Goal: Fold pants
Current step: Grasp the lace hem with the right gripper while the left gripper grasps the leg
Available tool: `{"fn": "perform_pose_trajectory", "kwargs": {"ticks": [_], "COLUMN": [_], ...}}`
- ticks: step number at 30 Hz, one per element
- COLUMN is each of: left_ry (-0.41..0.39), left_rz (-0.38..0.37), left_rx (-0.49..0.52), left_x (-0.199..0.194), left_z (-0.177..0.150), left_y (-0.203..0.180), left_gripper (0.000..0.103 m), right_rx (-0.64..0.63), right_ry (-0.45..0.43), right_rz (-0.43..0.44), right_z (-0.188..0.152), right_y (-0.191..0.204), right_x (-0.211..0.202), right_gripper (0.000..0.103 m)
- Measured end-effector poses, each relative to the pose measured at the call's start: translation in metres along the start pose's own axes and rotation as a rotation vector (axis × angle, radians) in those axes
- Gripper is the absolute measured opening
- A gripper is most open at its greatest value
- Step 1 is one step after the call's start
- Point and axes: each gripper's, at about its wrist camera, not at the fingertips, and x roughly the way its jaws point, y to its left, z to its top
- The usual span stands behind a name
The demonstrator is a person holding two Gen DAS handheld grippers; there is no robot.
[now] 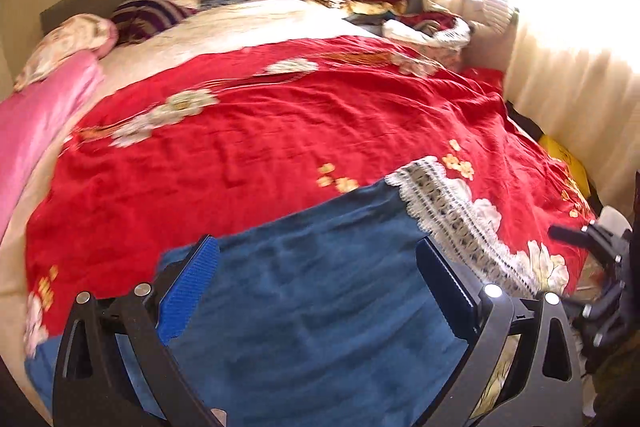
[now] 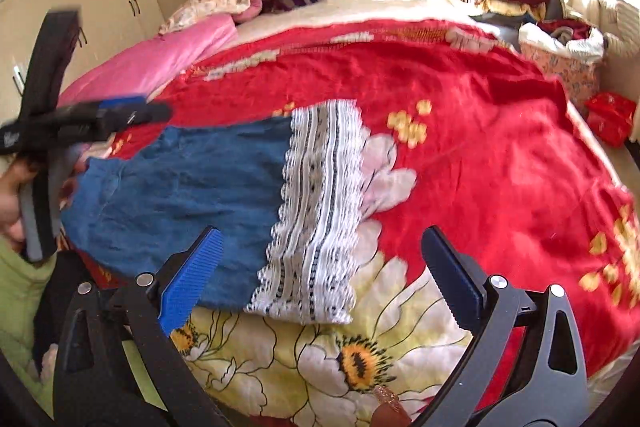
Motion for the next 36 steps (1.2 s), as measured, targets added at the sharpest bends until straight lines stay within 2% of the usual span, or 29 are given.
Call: {"fn": "perform_pose_trajectory", "kwargs": {"ticks": [8,13,15,17,18,20,21,23,24,26,27,30,32,36], "left_ry": [0.098,0.136,0.152,0.176,0.183,0.192,0.187,0.178,0.172,0.164,0.159,0.133,0.107,0.025], "left_rz": [-0.051,-0.140,-0.180,-0.230,-0.248,-0.310,-0.320,-0.325,-0.322,-0.318,-0.314,-0.324,-0.361,-0.419], "left_rx": [0.111,0.127,0.119,0.098,0.084,0.043,0.039,0.063,0.072,0.076,0.079,0.061,0.024,-0.048], "left_x": [0.074,0.112,0.123,0.134,0.138,0.143,0.142,0.138,0.136,0.133,0.131,0.122,0.111,0.079], "left_z": [0.022,0.030,0.031,0.030,0.028,0.025,0.024,0.021,0.020,0.020,0.020,0.021,0.024,0.026], "left_y": [-0.022,-0.028,-0.028,-0.027,-0.025,-0.025,-0.026,-0.034,-0.037,-0.040,-0.041,-0.036,-0.027,-0.002], "left_gripper": [0.098,0.095,0.081,0.081,0.074,0.058,0.049,0.037,0.033,0.027,0.024,0.018,0.014,0.013], "right_rx": [0.078,0.109,0.113,0.113,0.113,0.111,0.108,0.101,0.098,0.096,0.101,0.098,0.061,-0.018], "right_ry": [0.076,0.086,0.086,0.083,0.083,0.085,0.085,0.091,0.093,0.088,0.084,0.049,0.023,-0.020], "right_rz": [0.033,0.029,0.021,0.023,0.025,0.029,0.043,0.073,0.086,0.117,0.129,0.172,0.201,0.250], "right_z": [-0.014,-0.017,-0.018,-0.019,-0.019,-0.019,-0.019,-0.018,-0.017,-0.017,-0.015,-0.007,0.001,0.018], "right_y": [-0.002,-0.004,-0.005,-0.006,-0.005,-0.006,-0.005,-0.002,-0.001,0.000,-0.001,0.003,0.014,0.045], "right_x": [0.030,0.042,0.044,0.045,0.046,0.047,0.048,0.050,0.050,0.051,0.051,0.041,0.034,0.022], "right_gripper": [0.094,0.090,0.086,0.079,0.077,0.063,0.059,0.043,0.040,0.019,0.015,0.013,0.012,0.012]}}
